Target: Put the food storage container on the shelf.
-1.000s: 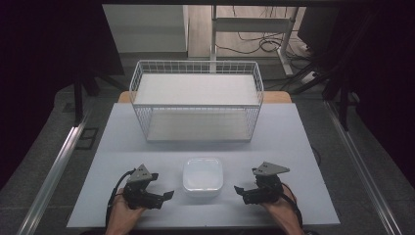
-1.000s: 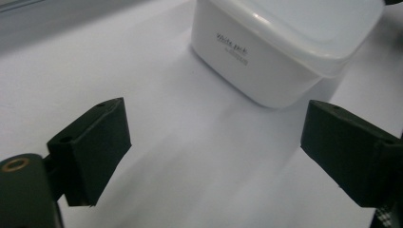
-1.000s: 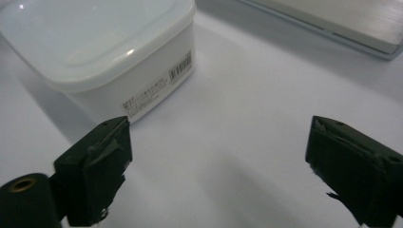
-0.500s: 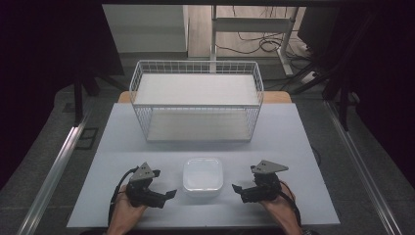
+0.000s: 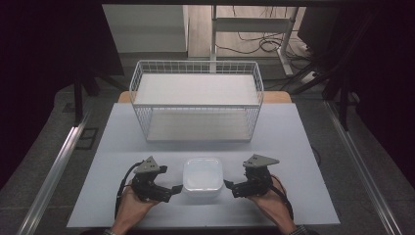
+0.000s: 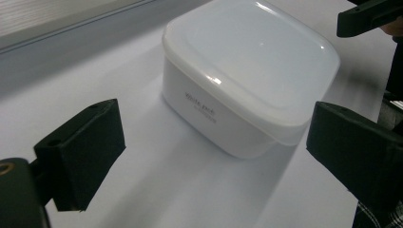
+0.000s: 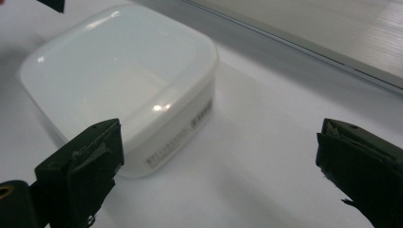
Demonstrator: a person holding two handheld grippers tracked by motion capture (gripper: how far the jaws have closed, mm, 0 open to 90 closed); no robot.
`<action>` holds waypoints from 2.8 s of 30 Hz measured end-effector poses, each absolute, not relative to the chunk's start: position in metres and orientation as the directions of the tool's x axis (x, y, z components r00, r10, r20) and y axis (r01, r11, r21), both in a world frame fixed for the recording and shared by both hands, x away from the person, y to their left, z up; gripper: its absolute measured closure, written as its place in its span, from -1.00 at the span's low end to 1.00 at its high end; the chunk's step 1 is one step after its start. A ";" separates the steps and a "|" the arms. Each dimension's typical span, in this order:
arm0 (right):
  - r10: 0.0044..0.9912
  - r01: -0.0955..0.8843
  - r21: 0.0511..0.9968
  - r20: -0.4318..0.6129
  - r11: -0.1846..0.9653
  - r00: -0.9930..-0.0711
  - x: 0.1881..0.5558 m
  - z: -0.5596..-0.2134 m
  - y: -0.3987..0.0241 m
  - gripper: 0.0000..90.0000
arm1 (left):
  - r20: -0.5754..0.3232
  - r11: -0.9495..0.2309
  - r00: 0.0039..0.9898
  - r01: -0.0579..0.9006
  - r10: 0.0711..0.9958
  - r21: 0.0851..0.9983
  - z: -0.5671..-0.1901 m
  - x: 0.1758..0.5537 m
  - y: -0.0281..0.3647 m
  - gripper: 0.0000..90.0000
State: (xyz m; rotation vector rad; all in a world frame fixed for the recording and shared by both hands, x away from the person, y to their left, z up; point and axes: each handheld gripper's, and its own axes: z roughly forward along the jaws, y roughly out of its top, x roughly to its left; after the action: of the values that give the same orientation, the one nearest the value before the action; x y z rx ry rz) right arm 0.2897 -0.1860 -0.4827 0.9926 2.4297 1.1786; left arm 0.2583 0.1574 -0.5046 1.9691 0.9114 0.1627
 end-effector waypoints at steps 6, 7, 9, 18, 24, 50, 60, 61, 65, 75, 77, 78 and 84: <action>0.670 0.472 0.777 0.088 0.416 -0.737 0.293 -0.475 -0.175 -0.91 | -0.244 -0.285 0.719 0.530 0.651 0.799 -0.498 0.268 0.149 -0.83; 0.664 0.473 0.778 0.097 0.414 -0.742 0.294 -0.473 -0.171 -0.86 | -0.247 -0.283 0.719 0.530 0.649 0.800 -0.497 0.272 0.146 -0.82; 0.662 0.474 0.779 0.104 0.410 -0.743 0.295 -0.473 -0.170 -0.84 | -0.254 -0.279 0.720 0.532 0.645 0.800 -0.497 0.274 0.145 -0.82; 0.627 0.499 0.753 0.149 0.430 -0.765 0.307 -0.481 -0.148 -0.79 | -0.290 -0.289 0.717 0.567 0.633 0.771 -0.504 0.291 0.132 -0.83; 0.588 0.582 0.693 0.278 0.425 -0.760 0.309 -0.493 -0.151 -0.64 | -0.404 -0.291 0.721 0.631 0.563 0.720 -0.517 0.291 0.127 -0.74; 0.699 0.659 0.708 0.338 0.252 -0.630 0.285 -0.472 -0.172 0.73 | -0.446 -0.132 0.612 0.671 0.653 0.730 -0.500 0.263 0.144 0.78; 0.697 0.607 0.761 0.307 0.230 -0.648 0.285 -0.456 -0.172 0.73 | -0.418 -0.119 0.634 0.629 0.650 0.768 -0.481 0.265 0.146 0.78; 0.692 0.595 0.769 0.298 0.234 -0.657 0.287 -0.451 -0.171 0.73 | -0.413 -0.119 0.637 0.623 0.651 0.773 -0.477 0.267 0.148 0.78; 0.689 0.579 0.779 0.284 0.241 -0.667 0.291 -0.445 -0.168 0.73 | -0.403 -0.116 0.638 0.613 0.656 0.781 -0.471 0.269 0.150 0.78; 0.670 0.551 0.806 0.289 0.214 -0.684 0.312 -0.416 -0.167 0.73 | -0.366 -0.112 0.662 0.563 0.654 0.819 -0.432 0.284 0.155 0.79; 0.670 0.546 0.810 0.285 0.214 -0.686 0.313 -0.414 -0.167 0.73 | -0.360 -0.111 0.665 0.555 0.654 0.824 -0.428 0.286 0.155 0.79; 0.668 0.542 0.814 0.286 0.209 -0.688 0.315 -0.410 -0.167 0.73 | -0.358 -0.109 0.667 0.551 0.653 0.828 -0.424 0.287 0.156 0.79; 0.668 0.520 0.831 0.275 0.197 -0.692 0.324 -0.391 -0.164 0.73 | -0.340 -0.105 0.674 0.527 0.656 0.843 -0.406 0.296 0.158 0.79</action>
State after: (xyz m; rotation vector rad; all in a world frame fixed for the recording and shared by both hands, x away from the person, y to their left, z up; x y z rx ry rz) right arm 0.3243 -0.1644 -0.3911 1.1581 2.3129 1.5092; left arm 0.2962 0.1581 -0.4057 1.7640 0.9505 0.1426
